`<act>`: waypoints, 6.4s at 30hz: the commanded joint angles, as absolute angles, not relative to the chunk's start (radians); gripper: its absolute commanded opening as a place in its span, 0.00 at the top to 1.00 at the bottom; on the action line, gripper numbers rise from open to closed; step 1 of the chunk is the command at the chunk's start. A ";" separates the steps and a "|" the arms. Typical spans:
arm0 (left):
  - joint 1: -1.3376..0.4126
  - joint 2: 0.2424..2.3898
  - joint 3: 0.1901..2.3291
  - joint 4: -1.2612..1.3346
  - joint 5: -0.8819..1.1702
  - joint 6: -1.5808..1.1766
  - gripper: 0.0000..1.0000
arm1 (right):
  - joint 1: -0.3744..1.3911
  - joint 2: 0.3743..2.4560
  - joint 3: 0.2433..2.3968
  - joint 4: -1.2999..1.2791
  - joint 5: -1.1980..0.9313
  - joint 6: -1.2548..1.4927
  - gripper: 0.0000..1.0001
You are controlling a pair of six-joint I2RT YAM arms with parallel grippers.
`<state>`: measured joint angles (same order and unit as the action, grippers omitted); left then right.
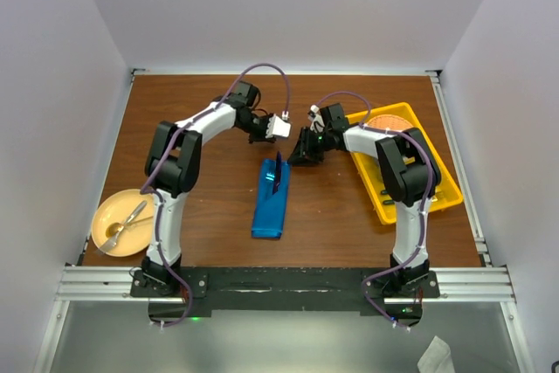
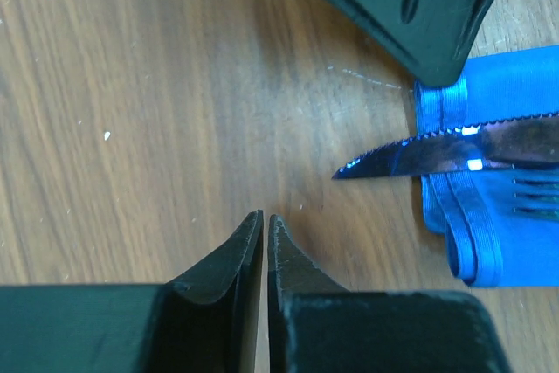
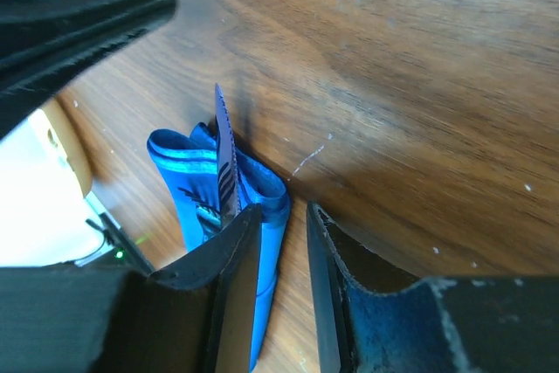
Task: Fold the napkin into a case and place the utensils inside
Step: Insert the spoon into the folded napkin.
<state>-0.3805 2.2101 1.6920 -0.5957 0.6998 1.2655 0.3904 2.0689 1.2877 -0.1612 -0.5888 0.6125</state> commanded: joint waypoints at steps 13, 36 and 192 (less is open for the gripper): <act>-0.419 2.241 1.755 -0.652 0.684 1.316 0.87 | 0.393 2.123 1.335 -0.141 -0.621 0.647 1.00; -0.457 2.263 1.778 -0.676 0.647 1.270 0.85 | 0.393 2.126 1.348 -0.160 -0.594 0.641 1.00; -0.577 1.950 1.543 -0.750 0.566 1.109 0.90 | 0.387 2.103 1.319 -0.179 -0.534 0.630 1.00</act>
<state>-0.6197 1.9305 1.4261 -0.8059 0.5591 1.1622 0.3904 2.1086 1.3144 -0.1650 -0.5938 0.6403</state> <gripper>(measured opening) 0.095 0.009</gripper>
